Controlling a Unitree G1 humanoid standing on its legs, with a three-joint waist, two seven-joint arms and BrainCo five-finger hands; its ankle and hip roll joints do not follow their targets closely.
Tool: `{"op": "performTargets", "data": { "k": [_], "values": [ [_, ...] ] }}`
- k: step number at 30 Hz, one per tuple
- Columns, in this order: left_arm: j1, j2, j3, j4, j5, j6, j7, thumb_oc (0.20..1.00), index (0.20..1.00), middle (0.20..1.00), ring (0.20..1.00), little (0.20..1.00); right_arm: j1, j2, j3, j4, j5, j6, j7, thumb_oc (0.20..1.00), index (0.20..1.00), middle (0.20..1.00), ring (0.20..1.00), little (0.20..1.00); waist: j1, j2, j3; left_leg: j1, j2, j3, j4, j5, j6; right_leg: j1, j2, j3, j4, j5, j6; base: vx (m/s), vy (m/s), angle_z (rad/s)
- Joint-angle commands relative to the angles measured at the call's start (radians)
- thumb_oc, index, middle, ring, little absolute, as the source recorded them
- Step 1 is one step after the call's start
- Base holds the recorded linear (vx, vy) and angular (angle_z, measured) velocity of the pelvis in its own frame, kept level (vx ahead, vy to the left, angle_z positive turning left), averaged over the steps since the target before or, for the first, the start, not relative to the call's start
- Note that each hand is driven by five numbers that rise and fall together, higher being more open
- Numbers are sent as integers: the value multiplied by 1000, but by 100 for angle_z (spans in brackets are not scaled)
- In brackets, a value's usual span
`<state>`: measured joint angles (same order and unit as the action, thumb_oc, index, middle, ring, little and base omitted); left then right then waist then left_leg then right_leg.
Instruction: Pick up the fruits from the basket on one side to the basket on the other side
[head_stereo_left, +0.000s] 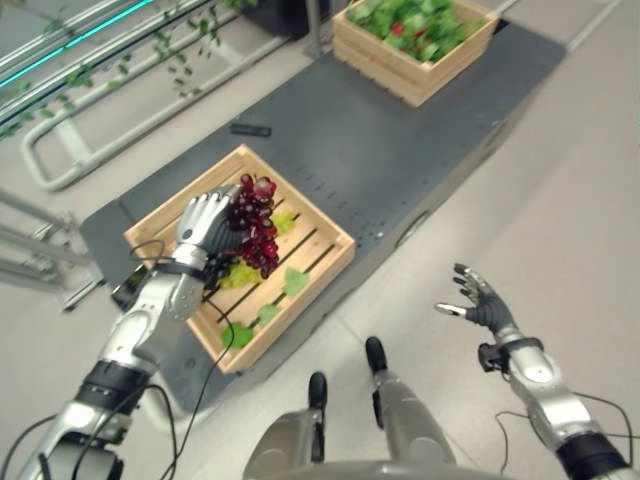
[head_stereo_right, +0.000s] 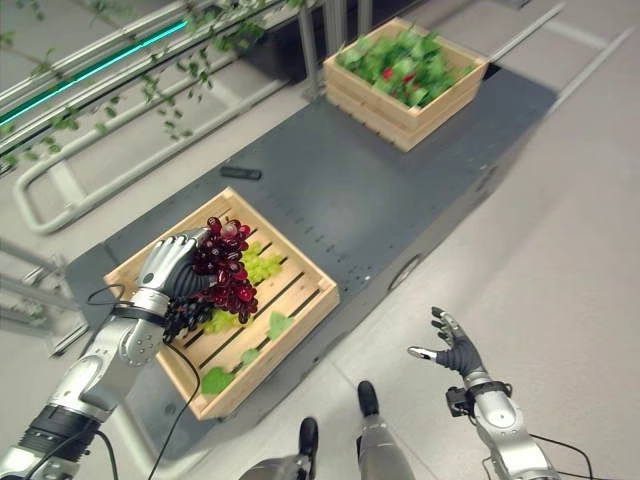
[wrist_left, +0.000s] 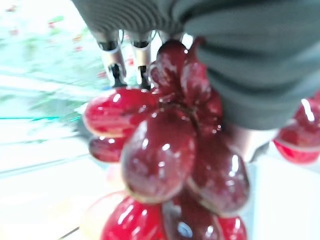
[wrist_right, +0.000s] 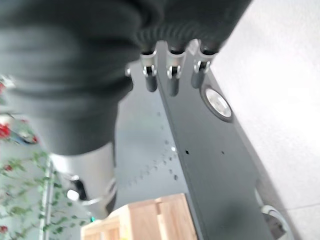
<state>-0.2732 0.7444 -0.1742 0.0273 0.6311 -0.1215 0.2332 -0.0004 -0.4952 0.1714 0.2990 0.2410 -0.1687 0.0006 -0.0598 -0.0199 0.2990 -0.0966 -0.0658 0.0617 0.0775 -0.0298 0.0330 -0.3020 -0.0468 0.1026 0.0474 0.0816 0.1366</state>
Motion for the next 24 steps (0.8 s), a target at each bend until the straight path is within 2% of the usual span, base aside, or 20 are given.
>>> {"op": "performTargets", "data": {
  "k": [1, 2, 5, 6, 7, 8, 11, 15, 18, 20, 21, 22, 24],
  "values": [
    [-21, 24, 59, -111, -90, -68, -25, 200, 200, 200, 200, 200, -40, -19, 28, -71, -36, -20, 28, 1000, 1000, 1000, 1000, 1000, 16, 51, -58, 14, 30, 59, -76, 34, -26, 42, -40, -230, 128, -33, 18, -39, 70, -85],
    [-26, 27, 51, -122, -123, -85, -53, 200, 200, 200, 200, 200, -60, -18, 40, -76, -43, -18, 37, 1000, 1000, 1000, 1000, 1000, 21, 55, -70, 28, 43, 83, -81, 32, -27, 66, -52, -262, 156, -59, 15, -24, 44, -97],
    [-21, 26, 57, -127, -154, -92, -73, 200, 200, 200, 200, 200, -70, -14, 45, -78, -43, -18, 45, 1000, 1000, 1000, 1000, 1000, 28, 53, -80, 42, 48, 100, -91, 36, -28, 86, -53, -269, 160, -65, 9, 30, 11, -76],
    [-20, 36, 58, -161, -226, -116, -132, 200, 200, 200, 200, 200, -124, -10, 83, -96, -48, -9, 86, 1000, 1000, 1000, 1000, 1000, 58, 52, -119, 67, 74, 175, -106, 32, -32, 142, -110, -367, 163, -78, 9, 40, -47, -63],
    [-19, 27, 58, -163, -277, -125, -162, 200, 200, 200, 200, 200, -141, -8, 95, -103, -30, -2, 106, 1000, 1000, 1000, 1000, 1000, 64, 46, -135, 76, 74, 201, -111, 23, -34, 167, -127, -392, 136, -75, 17, 86, -51, -107],
    [-11, 20, 64, -163, -291, -122, -176, 200, 200, 200, 200, 200, -143, -4, 100, -105, -17, 5, 118, 1000, 1000, 1000, 1000, 1000, 70, 38, -151, 88, 69, 217, -118, 17, -32, 190, -125, -394, 99, -65, 22, 102, -50, -139],
    [-11, 3, 54, -174, -374, -130, -224, 200, 200, 200, 200, 200, -146, 5, 116, -118, 10, 20, 153, 1000, 1000, 1000, 1000, 1000, 57, 27, -189, 114, 67, 259, -129, 9, -31, 207, -101, -348, 23, -46, 25, 140, -75, -94],
    [-39, -32, 7, -189, -509, -136, -287, 200, 200, 200, 200, 200, -146, -3, 125, -153, 100, 48, 209, 1000, 1000, 1000, 1000, 1000, 29, 26, -210, 138, 79, 273, -111, 3, -38, 223, -63, -292, -2, -47, 5, 138, -139, -54],
    [-68, -48, -41, -195, -600, -133, -338, 200, 200, 200, 200, 200, -146, 4, 133, -145, 215, 76, 243, 1000, 1000, 1000, 1000, 1000, 12, 32, -223, 158, 93, 270, -94, -6, -49, 252, -39, -279, -8, -69, -8, 137, -173, -18],
    [-81, -59, -57, -207, -688, -129, -376, 200, 200, 200, 200, 200, -153, -12, 147, -165, 239, 99, 278, 1000, 1000, 1000, 1000, 1000, 3, 36, -229, 165, 108, 265, -84, -4, -60, 266, -23, -270, -8, -84, -22, 100, -165, 3],
    [-81, -58, -56, -207, -689, -129, -377, 200, 200, 200, 200, 200, -154, -13, 147, -166, 240, 100, 278, 1000, 1000, 1000, 1000, 1000, 4, 35, -230, 162, 108, 266, -84, 1, -60, 263, -22, -269, -10, -79, -24, 113, -263, 0],
    [-109, -76, -93, -218, -750, -122, -410, 200, 200, 200, 200, 200, -160, -40, 166, -207, 323, 135, 319, 1000, 1000, 1000, 1000, 1000, -8, 38, -232, 160, 129, 251, -55, 0, -74, 280, -4, -266, -8, -100, -42, 51, -207, 7],
    [-118, -88, -104, -216, -779, -122, -416, 200, 200, 200, 200, 200, -158, -43, 171, -209, 356, 142, 329, 1000, 1000, 1000, 1000, 1000, -10, 34, -229, 149, 139, 245, -14, -1, -80, 281, 3, -265, -6, -103, -51, 46, -202, 16]
  ]
}}
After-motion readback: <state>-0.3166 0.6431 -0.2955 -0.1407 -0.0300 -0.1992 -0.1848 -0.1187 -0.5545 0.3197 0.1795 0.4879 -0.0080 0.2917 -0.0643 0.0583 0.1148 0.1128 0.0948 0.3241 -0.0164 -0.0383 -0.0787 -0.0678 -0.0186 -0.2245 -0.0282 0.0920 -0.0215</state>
